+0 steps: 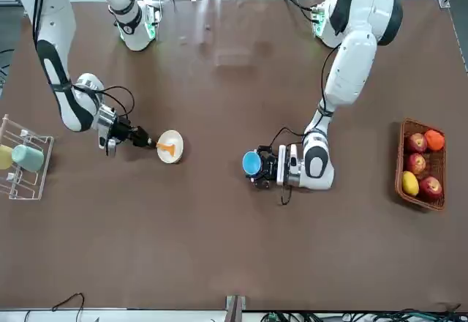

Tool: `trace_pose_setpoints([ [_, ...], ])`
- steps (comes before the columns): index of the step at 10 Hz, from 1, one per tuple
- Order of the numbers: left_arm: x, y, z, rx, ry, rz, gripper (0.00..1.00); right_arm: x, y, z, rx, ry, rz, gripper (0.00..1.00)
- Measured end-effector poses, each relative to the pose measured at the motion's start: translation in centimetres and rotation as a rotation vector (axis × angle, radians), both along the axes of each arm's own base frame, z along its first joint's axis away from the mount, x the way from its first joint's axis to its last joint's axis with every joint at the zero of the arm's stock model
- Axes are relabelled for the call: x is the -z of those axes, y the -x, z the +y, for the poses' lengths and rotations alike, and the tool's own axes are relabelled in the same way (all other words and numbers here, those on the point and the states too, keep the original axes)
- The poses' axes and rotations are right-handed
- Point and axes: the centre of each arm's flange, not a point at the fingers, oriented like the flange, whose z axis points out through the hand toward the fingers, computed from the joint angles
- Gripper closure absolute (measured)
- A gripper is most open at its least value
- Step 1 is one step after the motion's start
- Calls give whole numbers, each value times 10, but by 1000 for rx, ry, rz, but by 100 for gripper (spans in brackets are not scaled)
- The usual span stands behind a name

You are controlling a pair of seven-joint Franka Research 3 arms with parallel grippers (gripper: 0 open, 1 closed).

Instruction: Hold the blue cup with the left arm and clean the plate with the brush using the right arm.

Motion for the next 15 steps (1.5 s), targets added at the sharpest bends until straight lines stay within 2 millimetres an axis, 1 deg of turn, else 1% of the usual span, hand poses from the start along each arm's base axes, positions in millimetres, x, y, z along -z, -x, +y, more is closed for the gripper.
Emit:
trace_pose_setpoints([
  [3, 1, 2, -1, -1, 10, -25, 21, -26, -10, 10, 9, -12, 10, 95],
  [7, 4, 3, -1, -4, 13, -31, 22, -56, -16, 11, -13, 14, 52, 95],
  [8, 5, 3, 0, -5, 15, -37, 22, -70, -19, 14, -21, 54, 96, 95],
  [9, 5, 2, 1, -6, 16, -38, 24, -91, -24, 23, -20, 98, 144, 95],
  [10, 5, 2, 1, -6, 17, -40, 26, -116, -29, 39, -4, 137, 177, 95],
  [11, 5, 2, 1, -6, 17, -40, 26, -141, -32, 62, 20, 174, 199, 95],
  [12, 5, 2, 1, -6, 17, -40, 26, -162, -31, 89, 45, 215, 221, 95],
  [14, 5, 2, 1, -6, 17, -40, 26, -197, -28, 146, 88, 297, 284, 95],
  [15, 5, 2, 1, -6, 17, -40, 26, -214, -31, 171, 105, 345, 314, 95],
])
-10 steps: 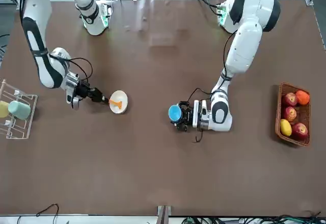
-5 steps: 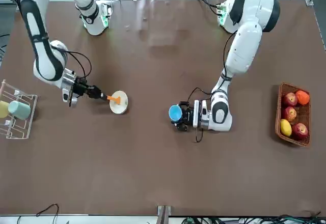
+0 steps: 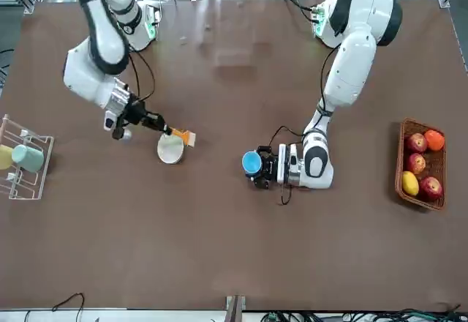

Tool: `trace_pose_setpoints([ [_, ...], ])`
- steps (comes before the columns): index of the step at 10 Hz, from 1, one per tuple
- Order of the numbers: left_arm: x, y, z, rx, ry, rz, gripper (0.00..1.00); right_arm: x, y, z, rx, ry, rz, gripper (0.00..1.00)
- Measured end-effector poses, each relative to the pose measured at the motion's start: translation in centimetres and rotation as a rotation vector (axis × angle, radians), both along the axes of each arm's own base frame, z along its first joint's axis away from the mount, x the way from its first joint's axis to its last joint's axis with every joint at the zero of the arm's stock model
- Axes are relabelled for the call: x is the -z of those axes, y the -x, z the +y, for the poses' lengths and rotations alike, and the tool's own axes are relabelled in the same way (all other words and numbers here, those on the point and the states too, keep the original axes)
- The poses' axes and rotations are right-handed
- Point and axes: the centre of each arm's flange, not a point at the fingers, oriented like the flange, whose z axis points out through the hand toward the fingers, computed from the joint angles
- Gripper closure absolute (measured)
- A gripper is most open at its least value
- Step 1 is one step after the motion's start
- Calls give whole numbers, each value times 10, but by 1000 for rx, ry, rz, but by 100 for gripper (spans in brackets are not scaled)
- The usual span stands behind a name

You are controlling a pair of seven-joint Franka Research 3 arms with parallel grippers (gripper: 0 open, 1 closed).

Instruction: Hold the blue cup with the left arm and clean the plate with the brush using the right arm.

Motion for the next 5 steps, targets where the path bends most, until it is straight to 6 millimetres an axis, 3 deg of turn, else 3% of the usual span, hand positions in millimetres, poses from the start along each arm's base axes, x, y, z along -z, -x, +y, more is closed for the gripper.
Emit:
trace_pose_setpoints([
  [3, 0, 0, 0, 0, 0, 0, 26, -73, -16, 65, 87, 178, 30, 95],
  [5, 0, 0, 0, 0, 0, 0, 26, -109, -4, 122, 112, 290, 31, 95],
])
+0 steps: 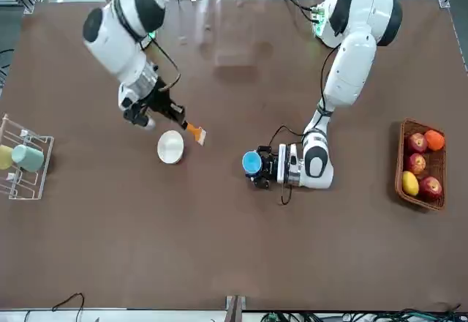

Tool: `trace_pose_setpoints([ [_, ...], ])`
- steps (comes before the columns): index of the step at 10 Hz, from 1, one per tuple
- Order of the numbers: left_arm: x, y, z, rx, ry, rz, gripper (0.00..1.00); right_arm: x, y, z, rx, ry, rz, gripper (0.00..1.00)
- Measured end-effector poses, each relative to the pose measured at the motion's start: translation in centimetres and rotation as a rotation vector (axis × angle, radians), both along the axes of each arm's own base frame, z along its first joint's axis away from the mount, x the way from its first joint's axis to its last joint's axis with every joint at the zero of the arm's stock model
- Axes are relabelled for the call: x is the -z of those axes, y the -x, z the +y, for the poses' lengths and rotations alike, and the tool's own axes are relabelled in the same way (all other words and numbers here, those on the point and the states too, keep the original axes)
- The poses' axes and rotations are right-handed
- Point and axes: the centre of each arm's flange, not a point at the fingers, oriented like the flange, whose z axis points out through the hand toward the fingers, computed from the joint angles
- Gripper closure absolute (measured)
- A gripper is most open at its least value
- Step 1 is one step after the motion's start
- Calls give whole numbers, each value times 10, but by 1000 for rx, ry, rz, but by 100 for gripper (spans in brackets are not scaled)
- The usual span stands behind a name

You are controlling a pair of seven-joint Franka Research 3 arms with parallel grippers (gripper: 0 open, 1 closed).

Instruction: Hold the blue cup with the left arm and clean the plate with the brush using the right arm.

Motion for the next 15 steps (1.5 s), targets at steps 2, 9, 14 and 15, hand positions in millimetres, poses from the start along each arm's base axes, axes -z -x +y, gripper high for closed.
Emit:
trace_pose_setpoints([
  [2, 0, 0, 0, 0, 0, 0, 26, -20, -1, 38, 15, 72, 31, 95],
  [9, 0, 0, 0, 0, 1, 0, 27, 3, 9, 141, 74, 176, 7, 95],
  [14, 0, 0, 0, 0, 2, 0, 28, 38, 17, 215, 103, 192, -17, 95],
  [15, 0, 0, 0, 0, 2, 0, 28, 45, 17, 224, 106, 196, -26, 95],
])
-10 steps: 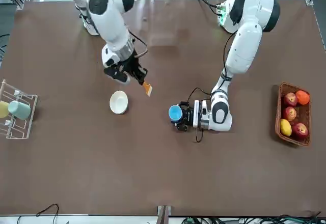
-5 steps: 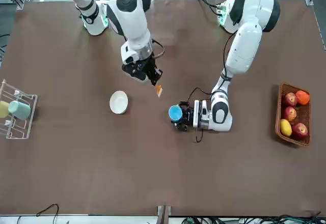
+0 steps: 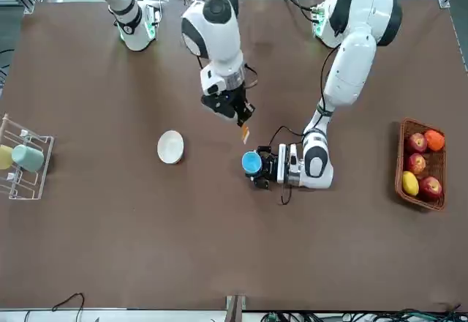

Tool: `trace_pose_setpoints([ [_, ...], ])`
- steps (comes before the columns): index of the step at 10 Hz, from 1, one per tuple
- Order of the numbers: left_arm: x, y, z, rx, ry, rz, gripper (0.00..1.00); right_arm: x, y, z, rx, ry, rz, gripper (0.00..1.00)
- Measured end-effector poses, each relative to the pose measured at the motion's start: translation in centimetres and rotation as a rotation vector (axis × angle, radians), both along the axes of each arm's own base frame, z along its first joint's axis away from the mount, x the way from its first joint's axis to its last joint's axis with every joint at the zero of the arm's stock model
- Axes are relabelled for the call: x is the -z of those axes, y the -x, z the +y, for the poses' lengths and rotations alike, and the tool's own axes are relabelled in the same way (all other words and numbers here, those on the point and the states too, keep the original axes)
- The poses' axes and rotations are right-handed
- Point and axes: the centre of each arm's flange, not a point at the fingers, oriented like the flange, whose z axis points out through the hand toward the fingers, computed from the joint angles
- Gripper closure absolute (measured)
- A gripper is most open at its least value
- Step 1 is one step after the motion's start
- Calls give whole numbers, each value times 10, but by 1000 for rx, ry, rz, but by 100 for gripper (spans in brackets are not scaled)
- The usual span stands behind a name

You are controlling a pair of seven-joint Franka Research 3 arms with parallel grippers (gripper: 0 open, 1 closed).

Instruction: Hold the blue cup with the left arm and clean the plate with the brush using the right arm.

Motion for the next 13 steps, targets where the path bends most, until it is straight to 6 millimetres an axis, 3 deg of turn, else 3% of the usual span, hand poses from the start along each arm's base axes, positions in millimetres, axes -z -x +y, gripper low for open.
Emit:
trace_pose_setpoints([
  [5, 0, 0, 0, 0, 0, 0, 27, 12, -12, 12, 8, -5, -38, 95],
  [13, 0, 0, 0, 0, 0, 0, 26, 33, -43, -1, 46, -12, -98, 95],
])
